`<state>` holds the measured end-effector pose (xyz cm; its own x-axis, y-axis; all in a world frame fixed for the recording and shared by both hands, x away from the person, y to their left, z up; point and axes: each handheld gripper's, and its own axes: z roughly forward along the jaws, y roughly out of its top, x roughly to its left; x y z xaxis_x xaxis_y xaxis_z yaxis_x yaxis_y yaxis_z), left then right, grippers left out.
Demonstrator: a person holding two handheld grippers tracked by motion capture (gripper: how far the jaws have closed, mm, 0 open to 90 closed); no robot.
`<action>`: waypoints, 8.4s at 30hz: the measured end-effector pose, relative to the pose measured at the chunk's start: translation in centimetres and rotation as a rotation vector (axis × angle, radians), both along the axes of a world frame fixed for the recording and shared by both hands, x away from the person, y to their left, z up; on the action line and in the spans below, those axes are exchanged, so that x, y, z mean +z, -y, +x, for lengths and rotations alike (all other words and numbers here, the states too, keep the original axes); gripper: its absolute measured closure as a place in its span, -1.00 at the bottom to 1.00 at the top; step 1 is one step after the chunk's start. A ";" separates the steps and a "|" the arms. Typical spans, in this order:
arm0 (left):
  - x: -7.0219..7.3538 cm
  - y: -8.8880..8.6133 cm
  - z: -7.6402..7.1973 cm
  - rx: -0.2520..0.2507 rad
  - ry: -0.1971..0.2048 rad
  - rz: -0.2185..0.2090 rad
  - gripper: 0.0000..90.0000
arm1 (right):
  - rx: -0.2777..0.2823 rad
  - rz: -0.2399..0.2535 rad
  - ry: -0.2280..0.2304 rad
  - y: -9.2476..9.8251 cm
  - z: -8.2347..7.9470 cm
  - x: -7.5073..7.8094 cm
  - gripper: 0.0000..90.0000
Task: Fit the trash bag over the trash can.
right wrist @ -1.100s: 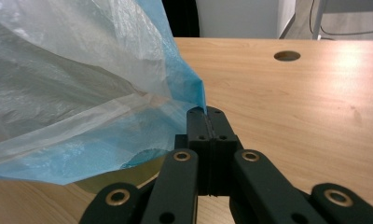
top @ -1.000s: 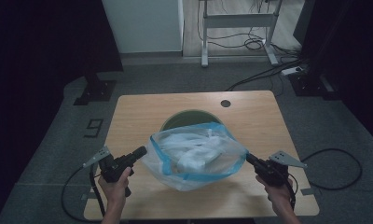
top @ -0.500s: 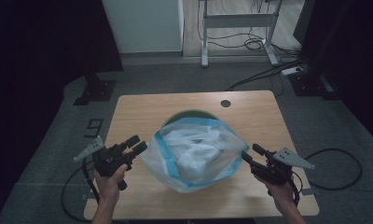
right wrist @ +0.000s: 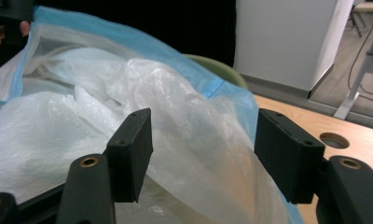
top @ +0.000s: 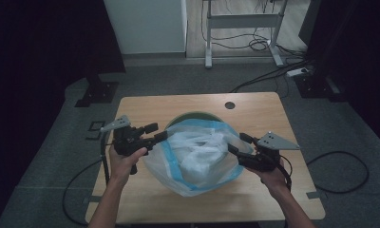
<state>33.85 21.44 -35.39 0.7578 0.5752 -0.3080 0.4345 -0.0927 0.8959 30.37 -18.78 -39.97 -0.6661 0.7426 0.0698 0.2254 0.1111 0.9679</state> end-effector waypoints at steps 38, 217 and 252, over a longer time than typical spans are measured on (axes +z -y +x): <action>-1.2 -2.3 3.8 0.289 0.057 0.022 1.00 | -0.206 -0.096 0.056 -1.3 6.0 0.9 0.98; -5.1 0.2 8.0 0.255 -0.079 0.195 1.00 | -0.151 -0.028 -0.097 -2.4 11.2 -1.5 0.98; -7.3 -0.6 6.5 0.223 -0.166 0.200 0.97 | -0.176 0.079 -0.068 1.2 5.9 0.2 0.27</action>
